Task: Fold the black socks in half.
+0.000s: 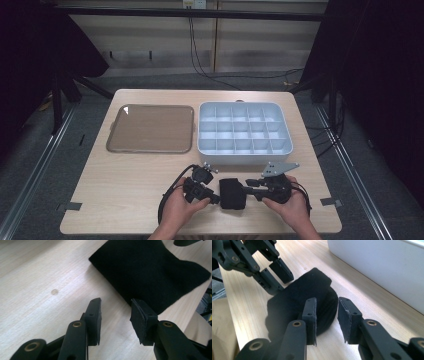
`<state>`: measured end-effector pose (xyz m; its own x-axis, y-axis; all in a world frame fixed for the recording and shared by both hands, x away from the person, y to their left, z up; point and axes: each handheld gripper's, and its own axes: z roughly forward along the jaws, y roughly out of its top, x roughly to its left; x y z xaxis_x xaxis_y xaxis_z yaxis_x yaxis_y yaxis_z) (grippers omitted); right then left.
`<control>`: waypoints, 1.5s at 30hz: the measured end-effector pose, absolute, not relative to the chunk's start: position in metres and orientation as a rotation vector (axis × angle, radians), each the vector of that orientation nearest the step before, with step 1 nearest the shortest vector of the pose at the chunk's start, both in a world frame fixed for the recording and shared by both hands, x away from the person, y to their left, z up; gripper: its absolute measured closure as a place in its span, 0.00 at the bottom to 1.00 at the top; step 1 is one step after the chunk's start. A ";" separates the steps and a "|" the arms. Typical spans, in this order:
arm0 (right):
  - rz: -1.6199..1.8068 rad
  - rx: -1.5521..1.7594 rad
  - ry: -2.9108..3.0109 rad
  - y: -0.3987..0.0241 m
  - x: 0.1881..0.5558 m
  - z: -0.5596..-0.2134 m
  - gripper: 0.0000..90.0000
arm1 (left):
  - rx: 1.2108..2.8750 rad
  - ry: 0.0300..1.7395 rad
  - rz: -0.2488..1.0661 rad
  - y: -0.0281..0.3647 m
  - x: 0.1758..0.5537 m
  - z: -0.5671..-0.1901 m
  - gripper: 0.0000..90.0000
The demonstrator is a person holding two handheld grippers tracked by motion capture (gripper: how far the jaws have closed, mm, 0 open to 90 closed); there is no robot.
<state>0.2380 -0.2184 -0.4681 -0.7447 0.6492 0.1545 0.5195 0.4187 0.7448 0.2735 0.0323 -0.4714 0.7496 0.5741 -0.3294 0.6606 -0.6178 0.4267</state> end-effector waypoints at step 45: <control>1.124 1.077 2.505 -0.209 0.245 -0.478 0.58 | 2.427 0.877 -0.239 0.017 0.268 -0.472 0.69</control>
